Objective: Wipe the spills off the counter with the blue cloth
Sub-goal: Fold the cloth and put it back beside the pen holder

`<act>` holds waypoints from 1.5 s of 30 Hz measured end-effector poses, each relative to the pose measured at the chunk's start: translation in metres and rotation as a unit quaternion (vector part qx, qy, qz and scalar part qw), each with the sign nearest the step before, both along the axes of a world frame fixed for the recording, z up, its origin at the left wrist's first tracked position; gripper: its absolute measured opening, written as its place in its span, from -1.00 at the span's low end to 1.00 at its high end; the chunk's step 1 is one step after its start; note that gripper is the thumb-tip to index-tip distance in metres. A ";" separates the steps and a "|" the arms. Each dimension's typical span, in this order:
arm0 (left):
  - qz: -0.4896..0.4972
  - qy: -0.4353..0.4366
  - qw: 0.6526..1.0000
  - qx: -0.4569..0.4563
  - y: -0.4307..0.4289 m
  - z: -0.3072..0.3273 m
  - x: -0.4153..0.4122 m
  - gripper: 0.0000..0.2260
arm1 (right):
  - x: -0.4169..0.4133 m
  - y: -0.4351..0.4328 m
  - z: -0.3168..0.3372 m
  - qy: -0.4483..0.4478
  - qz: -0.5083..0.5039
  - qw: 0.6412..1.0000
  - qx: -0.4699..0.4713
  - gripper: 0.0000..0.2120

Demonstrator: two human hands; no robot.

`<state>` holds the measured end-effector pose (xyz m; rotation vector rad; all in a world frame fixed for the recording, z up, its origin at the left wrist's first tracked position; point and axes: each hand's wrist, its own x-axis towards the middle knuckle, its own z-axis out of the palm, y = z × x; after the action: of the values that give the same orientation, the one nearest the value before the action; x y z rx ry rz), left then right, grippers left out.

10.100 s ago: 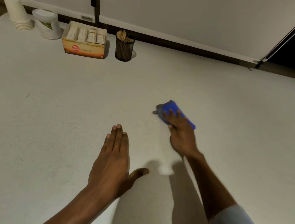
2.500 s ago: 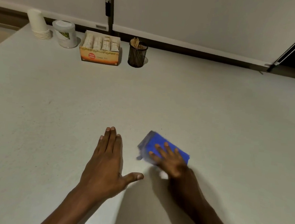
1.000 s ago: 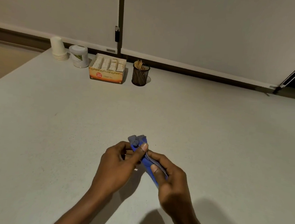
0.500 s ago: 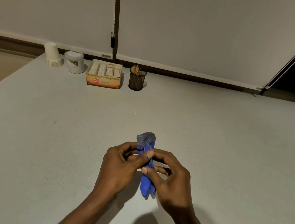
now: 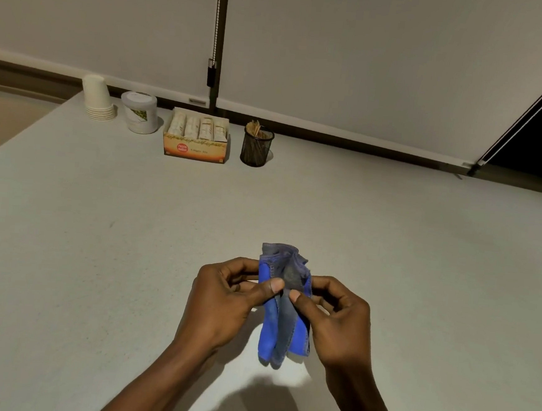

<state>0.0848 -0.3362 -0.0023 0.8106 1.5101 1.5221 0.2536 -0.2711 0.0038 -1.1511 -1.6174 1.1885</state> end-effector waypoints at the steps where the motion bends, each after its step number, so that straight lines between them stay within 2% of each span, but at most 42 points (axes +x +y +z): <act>1: 0.001 0.001 1.000 0.004 0.000 0.001 0.000 -0.76 | -0.001 0.000 0.001 0.004 0.000 1.000 -0.002 -0.87; 5: 0.044 0.034 0.998 0.012 0.000 0.001 0.001 -0.68 | -0.004 -0.005 0.004 0.035 0.054 0.998 -0.004 -0.83; 9: 0.030 0.023 0.999 0.011 0.002 -0.004 -0.001 -0.76 | -0.002 -0.010 -0.001 0.057 0.068 0.996 -0.011 -0.82; 12: 0.003 0.005 1.000 0.011 0.004 -0.005 -0.002 -0.78 | 0.004 -0.007 -0.006 0.043 0.057 0.997 0.009 -0.84; 15: -0.009 0.012 1.000 0.009 0.006 -0.003 0.002 -0.77 | 0.010 -0.001 -0.009 0.055 0.039 0.998 0.002 -0.79; 18: 0.035 0.056 0.998 -0.003 0.013 -0.003 0.003 -0.82 | 0.017 0.009 -0.007 0.088 0.009 0.996 -0.005 -0.76; 22: 0.082 0.072 0.994 -0.022 0.028 -0.002 -0.004 -0.82 | 0.034 0.037 0.002 0.103 -0.039 0.994 0.003 -0.76; 26: 0.107 0.115 0.987 -0.017 0.059 0.000 -0.014 -0.89 | 0.042 0.081 0.009 0.045 -0.087 0.995 0.009 -0.61; 29: 0.107 0.172 0.979 -0.022 0.095 0.009 -0.018 -0.85 | 0.046 0.121 0.014 -0.037 -0.084 0.993 0.080 -0.48; 31: 0.113 0.199 0.973 -0.032 0.123 0.014 -0.019 -0.88 | 0.048 0.148 0.018 -0.077 -0.057 0.985 0.140 -0.46; 33: 0.121 0.212 0.969 -0.044 0.149 0.019 -0.021 -0.91 | 0.049 0.175 0.018 -0.100 -0.030 0.978 0.180 -0.47; 41: 0.110 0.259 0.956 -0.078 0.249 0.029 -0.034 -0.87 | 0.047 0.292 0.003 -0.132 0.031 0.966 0.222 -0.71; 45: 0.086 0.266 0.956 -0.088 0.303 0.029 -0.052 -0.88 | 0.021 0.352 -0.006 -0.150 0.016 0.966 0.209 -0.77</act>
<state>0.0332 -0.0332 0.0265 1.0596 2.1249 1.3216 0.2749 0.0812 -0.0018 -1.0642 -2.0015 0.6613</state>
